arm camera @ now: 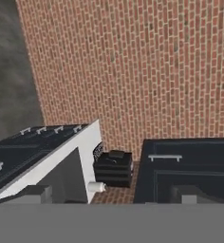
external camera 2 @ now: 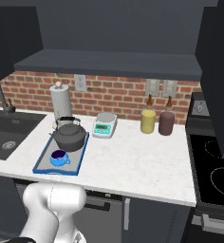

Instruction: Pick the kettle from the counter and place it on the tray. Then pick the mug from the cabinet and place it on the tray. Then close the cabinet doors.

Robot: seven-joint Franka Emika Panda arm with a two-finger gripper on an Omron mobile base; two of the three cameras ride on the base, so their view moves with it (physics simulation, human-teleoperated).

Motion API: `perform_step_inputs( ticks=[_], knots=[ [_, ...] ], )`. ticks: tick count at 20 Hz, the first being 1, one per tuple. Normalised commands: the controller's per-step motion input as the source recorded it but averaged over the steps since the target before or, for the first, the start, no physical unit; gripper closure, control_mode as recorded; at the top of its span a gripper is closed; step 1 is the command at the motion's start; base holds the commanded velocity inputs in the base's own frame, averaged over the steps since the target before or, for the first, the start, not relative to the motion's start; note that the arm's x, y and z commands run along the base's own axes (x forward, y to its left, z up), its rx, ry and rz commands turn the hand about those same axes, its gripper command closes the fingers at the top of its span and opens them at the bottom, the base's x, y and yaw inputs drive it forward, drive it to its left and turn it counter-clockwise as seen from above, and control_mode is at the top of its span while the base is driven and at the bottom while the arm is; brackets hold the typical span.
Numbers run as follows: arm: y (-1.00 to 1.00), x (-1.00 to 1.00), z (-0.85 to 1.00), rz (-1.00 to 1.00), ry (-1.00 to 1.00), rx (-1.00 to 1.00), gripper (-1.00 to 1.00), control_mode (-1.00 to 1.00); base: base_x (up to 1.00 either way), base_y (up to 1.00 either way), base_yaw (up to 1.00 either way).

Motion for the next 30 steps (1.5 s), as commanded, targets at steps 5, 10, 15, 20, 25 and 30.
perform_step_inputs(
  ticks=[5,10,15,20,25,30],
  knots=[
    [0.54,0.01,0.05,0.0,0.0,0.01,-1.0,-1.0,0.0,0.0,0.0],
    [0.41,0.2,-0.11,-0.08,0.0,0.08,-1.0,-1.0,0.0,0.0,0.0],
    [0.07,0.53,-0.11,-0.15,0.0,0.07,-1.0,-1.0,0.0,0.0,0.0],
    [0.0,0.54,-0.17,-0.12,0.0,0.08,-1.0,-1.0,0.0,0.0,0.0],
    [-0.12,0.4,-0.12,-0.03,0.0,0.02,-1.0,-1.0,0.0,0.0,0.0],
    [-0.46,0.32,-0.02,-0.03,0.0,0.0,-1.0,-1.0,0.0,0.0,0.0]
  ],
)
